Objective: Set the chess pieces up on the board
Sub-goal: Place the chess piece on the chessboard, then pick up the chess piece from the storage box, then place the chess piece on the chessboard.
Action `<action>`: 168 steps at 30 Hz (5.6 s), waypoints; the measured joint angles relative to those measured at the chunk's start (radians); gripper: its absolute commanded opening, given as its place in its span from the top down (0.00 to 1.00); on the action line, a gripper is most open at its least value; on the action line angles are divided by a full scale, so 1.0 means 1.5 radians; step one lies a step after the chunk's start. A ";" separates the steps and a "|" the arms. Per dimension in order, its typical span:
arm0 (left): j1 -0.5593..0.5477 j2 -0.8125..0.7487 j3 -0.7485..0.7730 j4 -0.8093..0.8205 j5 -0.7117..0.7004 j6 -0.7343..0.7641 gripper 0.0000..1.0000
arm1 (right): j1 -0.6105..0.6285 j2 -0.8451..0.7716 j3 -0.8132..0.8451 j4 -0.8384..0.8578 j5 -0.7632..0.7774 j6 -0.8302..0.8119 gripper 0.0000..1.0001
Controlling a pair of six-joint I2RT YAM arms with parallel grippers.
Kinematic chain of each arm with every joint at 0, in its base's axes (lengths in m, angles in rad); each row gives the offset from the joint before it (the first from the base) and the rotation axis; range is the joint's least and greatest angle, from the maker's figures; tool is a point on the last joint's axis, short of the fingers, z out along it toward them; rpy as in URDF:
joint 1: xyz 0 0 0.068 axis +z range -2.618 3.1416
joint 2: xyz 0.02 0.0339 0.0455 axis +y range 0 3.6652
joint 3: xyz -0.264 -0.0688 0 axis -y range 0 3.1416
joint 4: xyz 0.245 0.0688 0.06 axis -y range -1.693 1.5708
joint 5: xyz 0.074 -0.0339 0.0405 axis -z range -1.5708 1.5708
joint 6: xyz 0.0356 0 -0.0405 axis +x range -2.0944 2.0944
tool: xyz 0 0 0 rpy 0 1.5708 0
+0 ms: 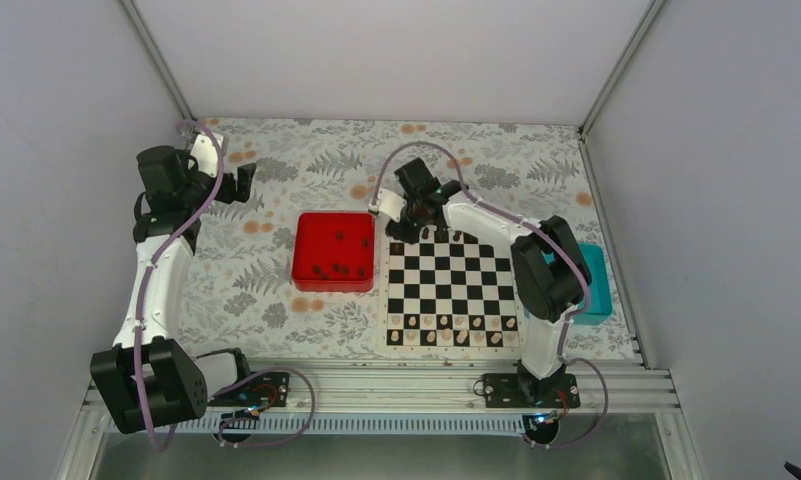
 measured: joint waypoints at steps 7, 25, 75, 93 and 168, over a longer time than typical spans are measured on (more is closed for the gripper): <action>0.000 0.000 0.000 0.000 0.000 0.000 0.00 | 0.023 -0.019 0.185 -0.057 -0.003 -0.008 0.55; 0.007 0.000 0.000 0.000 0.001 0.000 0.00 | 0.135 0.214 0.328 -0.102 -0.012 -0.021 0.52; 0.029 0.000 0.000 0.000 0.017 0.000 0.00 | 0.099 0.111 0.253 -0.065 0.011 -0.025 0.96; 0.029 0.000 0.000 -0.001 0.024 0.000 0.00 | -0.068 -0.095 -0.061 -0.028 -0.024 -0.021 0.95; 0.029 0.000 0.000 -0.004 0.024 0.000 0.00 | 0.103 0.162 0.352 -0.174 -0.020 -0.022 0.53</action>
